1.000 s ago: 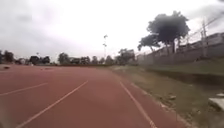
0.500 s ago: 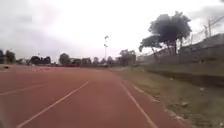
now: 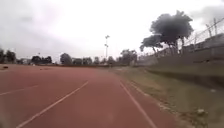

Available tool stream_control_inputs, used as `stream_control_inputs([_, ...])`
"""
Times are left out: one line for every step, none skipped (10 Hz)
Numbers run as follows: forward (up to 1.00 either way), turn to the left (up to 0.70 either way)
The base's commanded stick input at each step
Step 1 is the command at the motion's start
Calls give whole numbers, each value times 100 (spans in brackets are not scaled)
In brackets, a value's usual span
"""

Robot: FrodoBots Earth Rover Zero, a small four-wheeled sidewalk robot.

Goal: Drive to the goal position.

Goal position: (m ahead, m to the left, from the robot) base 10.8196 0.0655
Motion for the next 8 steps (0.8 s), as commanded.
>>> stream_control_inputs([70, 0])
stream_control_inputs([70, 0])
stream_control_inputs([70, 0])
stream_control_inputs([70, 0])
stream_control_inputs([70, 0])
stream_control_inputs([70, 0])
stream_control_inputs([70, 0])
stream_control_inputs([70, 0])
